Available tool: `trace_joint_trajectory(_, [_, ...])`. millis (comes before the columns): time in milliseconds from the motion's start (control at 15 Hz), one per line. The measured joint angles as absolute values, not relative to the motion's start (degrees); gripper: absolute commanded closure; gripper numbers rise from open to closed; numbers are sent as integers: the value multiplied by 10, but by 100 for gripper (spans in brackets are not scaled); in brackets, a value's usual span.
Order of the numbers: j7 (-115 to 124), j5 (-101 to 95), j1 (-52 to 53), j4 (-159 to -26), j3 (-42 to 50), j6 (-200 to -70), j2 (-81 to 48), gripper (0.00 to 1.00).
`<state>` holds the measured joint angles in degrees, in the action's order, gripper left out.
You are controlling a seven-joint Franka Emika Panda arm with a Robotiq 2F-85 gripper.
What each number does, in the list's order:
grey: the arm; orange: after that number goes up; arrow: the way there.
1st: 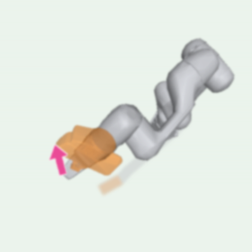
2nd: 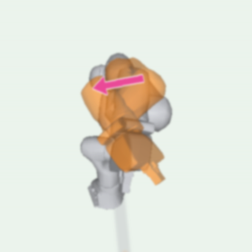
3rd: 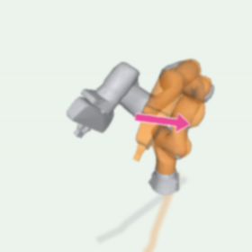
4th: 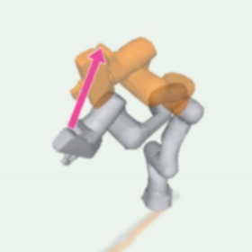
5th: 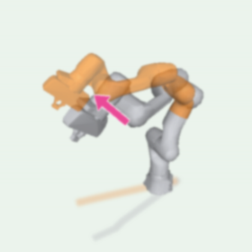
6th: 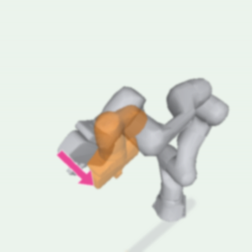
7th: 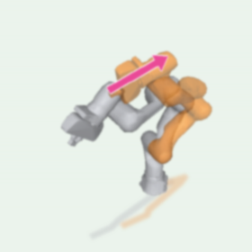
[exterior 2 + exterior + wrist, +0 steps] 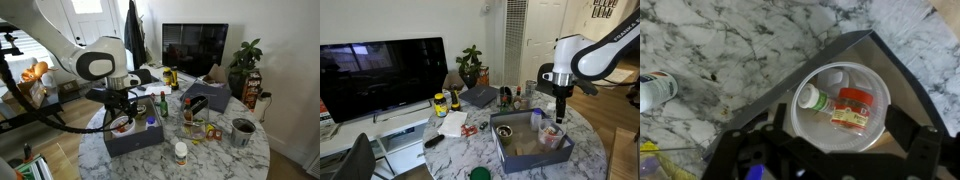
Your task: Put the clear cup in the clear container.
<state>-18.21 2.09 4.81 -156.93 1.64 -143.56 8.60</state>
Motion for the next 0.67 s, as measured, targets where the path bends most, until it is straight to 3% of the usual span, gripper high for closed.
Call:
trace_joint_trajectory(133, [-205,33,48,-1561,19,-1473,45,0])
trace_joint_trajectory(267, [-219,36,48,-1546,16,-1493,8,9])
trace_joint_trajectory(333, [-224,36,48,-1537,14,-1497,-7,23])
trace_joint_trajectory(667, [-232,29,40,-1492,3,-1500,-58,61])
